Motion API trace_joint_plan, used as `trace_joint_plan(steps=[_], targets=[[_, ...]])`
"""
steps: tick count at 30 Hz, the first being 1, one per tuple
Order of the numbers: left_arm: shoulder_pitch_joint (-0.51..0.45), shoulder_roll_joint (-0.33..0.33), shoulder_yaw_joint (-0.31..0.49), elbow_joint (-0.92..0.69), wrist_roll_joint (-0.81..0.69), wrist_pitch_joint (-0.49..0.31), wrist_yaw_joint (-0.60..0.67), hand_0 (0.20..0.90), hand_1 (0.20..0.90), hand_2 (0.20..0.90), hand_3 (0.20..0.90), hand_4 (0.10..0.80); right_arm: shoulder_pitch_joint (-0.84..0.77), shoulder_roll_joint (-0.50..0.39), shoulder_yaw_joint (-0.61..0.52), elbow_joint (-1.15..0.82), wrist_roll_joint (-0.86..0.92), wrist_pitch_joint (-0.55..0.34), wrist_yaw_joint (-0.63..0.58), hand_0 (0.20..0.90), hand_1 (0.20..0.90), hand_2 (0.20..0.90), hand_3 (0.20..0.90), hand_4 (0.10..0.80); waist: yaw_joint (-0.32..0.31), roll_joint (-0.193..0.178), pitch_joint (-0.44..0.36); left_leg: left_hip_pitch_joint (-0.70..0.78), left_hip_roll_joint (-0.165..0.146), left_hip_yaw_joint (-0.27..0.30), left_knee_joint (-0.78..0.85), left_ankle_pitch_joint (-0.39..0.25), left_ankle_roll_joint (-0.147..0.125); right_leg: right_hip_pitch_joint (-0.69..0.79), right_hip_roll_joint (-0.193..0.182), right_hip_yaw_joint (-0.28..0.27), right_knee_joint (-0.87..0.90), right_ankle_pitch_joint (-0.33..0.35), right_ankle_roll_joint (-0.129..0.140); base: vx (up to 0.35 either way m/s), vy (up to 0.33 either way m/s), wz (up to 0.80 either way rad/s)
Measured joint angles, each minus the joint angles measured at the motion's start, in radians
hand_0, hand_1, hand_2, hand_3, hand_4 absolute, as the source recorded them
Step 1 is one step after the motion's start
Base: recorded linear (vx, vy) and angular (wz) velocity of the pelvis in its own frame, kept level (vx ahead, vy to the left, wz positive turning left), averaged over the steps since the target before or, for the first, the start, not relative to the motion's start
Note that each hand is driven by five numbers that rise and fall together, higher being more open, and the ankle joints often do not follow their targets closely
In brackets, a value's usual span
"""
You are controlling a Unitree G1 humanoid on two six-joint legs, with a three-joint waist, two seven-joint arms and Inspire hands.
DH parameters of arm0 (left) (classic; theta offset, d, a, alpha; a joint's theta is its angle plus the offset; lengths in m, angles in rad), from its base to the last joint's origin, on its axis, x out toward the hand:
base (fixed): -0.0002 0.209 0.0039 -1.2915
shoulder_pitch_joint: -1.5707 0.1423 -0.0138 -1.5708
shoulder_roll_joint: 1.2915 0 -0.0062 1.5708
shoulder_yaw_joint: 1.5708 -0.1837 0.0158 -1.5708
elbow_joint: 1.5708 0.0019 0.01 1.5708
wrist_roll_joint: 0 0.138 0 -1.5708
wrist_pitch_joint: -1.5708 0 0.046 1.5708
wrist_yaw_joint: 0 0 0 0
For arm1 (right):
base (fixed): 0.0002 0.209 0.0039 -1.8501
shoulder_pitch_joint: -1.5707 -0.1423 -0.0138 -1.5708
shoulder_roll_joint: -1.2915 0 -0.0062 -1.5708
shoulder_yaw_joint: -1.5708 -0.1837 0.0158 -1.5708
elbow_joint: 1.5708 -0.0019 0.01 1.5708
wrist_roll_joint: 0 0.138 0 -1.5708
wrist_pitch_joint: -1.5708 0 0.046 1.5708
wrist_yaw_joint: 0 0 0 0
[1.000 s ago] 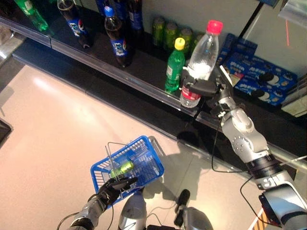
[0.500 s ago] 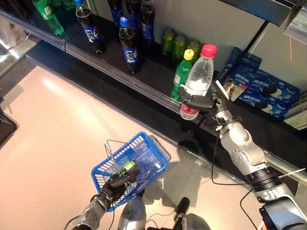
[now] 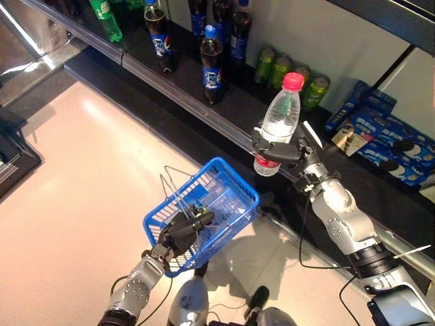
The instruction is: Pick up the drink and place into the basket.
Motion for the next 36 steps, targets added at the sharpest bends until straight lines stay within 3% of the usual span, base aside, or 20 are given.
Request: trace_joint_plan(steps=[5,18,24,36], targets=[[-0.017,0.045,-0.064,-0.102,-0.035,0.012,0.001,0.300,0.300,0.300,0.200,0.100,0.030,0.001,0.001,-0.016,-0.050,-0.002,-0.012,0.300,0.300,0.300,0.200,0.100,0.015,0.000,0.000,-0.005,-0.015,-0.027,0.000,0.005,0.007,0.012,-0.004,-0.027,0.000,0.001,0.002,0.012,0.019,0.18],[-0.023,0.101,-0.105,-0.231,-0.036,0.051,0.001,0.300,0.300,0.300,0.200,0.100,0.033,0.008,0.037,-0.036,-0.113,-0.002,-0.029,0.300,0.300,0.300,0.200,0.100,0.057,-0.003,-0.002,-0.018,-0.023,-0.052,0.000,0.011,0.010,0.013,-0.007,-0.028,0.000,0.000,0.003,0.003,0.000,0.06],[-0.023,0.121,-0.105,-0.245,-0.035,0.060,0.001,0.300,0.300,0.300,0.200,0.100,0.034,0.009,0.095,-0.036,-0.137,-0.002,-0.026,0.300,0.300,0.300,0.200,0.100,0.070,-0.005,-0.002,-0.020,-0.024,-0.053,0.000,0.014,0.008,0.013,-0.008,-0.028,0.000,-0.001,0.016,0.000,0.000,0.00],[-0.022,0.160,-0.132,-0.410,-0.032,0.074,-0.048,0.300,0.300,0.300,0.200,0.100,0.039,0.018,0.217,-0.006,-0.289,0.023,-0.027,0.300,0.300,0.300,0.200,0.100,0.080,-0.057,-0.032,-0.023,-0.028,-0.056,0.000,0.015,0.009,0.013,-0.011,-0.028,0.000,-0.006,0.024,0.000,0.000,0.00]])
